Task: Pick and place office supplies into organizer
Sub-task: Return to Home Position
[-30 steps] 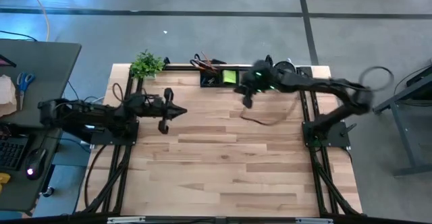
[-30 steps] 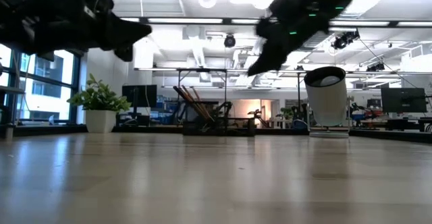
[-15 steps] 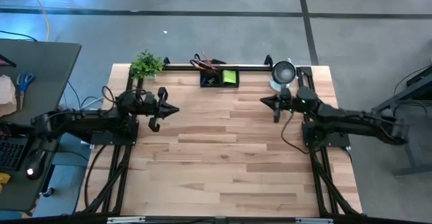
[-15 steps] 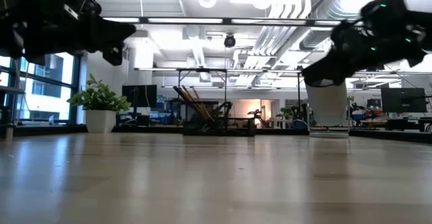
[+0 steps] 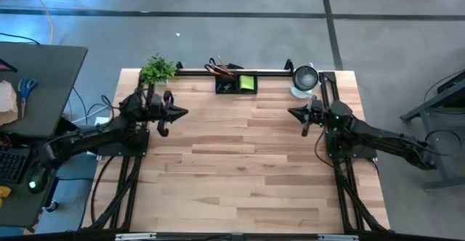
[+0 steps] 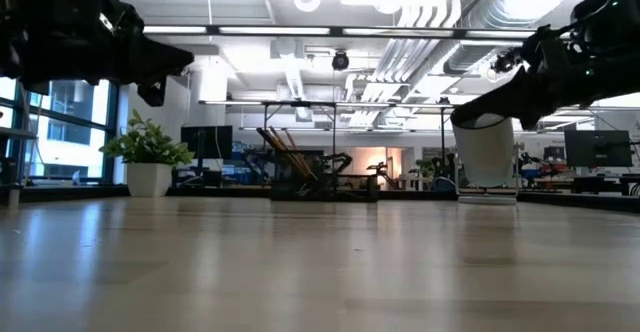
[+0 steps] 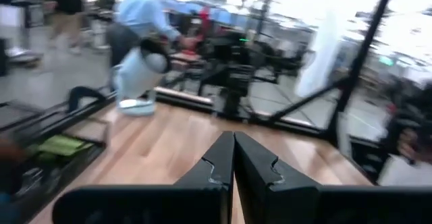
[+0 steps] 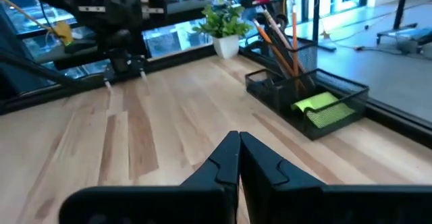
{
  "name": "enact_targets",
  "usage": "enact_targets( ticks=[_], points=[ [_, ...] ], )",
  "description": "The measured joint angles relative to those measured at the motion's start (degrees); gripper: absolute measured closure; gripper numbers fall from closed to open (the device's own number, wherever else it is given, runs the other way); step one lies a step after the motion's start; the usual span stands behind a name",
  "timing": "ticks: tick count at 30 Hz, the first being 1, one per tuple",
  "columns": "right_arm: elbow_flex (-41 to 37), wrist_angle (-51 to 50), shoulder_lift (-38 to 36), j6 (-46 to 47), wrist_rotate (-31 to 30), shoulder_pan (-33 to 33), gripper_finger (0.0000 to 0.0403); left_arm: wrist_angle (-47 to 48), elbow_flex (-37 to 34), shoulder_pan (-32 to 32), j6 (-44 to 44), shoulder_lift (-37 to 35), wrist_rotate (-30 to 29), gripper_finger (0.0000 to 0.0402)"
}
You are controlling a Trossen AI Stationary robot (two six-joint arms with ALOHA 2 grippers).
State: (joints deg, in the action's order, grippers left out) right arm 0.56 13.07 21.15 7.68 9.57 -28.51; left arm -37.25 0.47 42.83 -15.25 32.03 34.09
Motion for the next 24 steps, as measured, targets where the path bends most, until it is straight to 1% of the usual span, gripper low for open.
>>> enact_targets(
  ticks=[3, 5, 7, 10, 14, 16, 18, 20, 22, 24],
  points=[
    [0.0, -3.22, -3.24, 0.5, -2.57, 1.78, 0.0402, 6.66, 0.11, -1.16, -0.89, -4.17, -4.73, 0.0401],
    [0.0, -5.51, -4.72, 1.33, -3.99, 3.41, 0.0402, 12.04, 0.11, -3.99, 0.01, -6.52, -8.31, 0.0401],
    [0.0, -7.31, -5.66, 1.6, -5.26, 5.57, 0.0402, 15.71, 0.09, -8.11, 1.0, -8.61, -13.14, 0.0401],
    [0.0, -8.14, -6.41, 1.86, -8.55, 9.46, 0.0403, 18.05, 0.1, -16.01, 1.97, -11.0, -20.03, 0.0401],
    [0.0, -8.14, -6.82, 1.53, -13.33, 15.03, 0.0403, 22.0, 0.1, -25.66, 5.96, -13.0, -31.68, 0.0402],
    [0.0, -8.14, -7.2, 0.99, -15.21, 17.65, 0.0403, 23.42, 0.11, -28.78, 7.78, -14.24, -35.05, 0.0402],
    [0.0, -8.14, -7.96, -0.26, -15.98, 19.75, 0.0403, 24.16, 0.09, -30.43, 9.1, -15.92, -35.46, 0.0402],
    [-0.02, -8.16, -9.2, -1.83, -16.01, 21.04, 0.0403, 25.49, 0.09, -30.51, 9.46, -18.25, -34.89, 0.0402],
    [-0.02, -8.14, -10.86, -2.57, -15.35, 21.37, 0.0403, 26.73, 0.11, -29.66, 9.61, -21.33, -33.09, 0.0402],
    [-0.02, -8.17, -12.93, -2.96, -13.88, 21.28, 0.0403, 28.75, 0.09, -27.99, 9.95, -25.13, -30.03, 0.0402]
  ],
)
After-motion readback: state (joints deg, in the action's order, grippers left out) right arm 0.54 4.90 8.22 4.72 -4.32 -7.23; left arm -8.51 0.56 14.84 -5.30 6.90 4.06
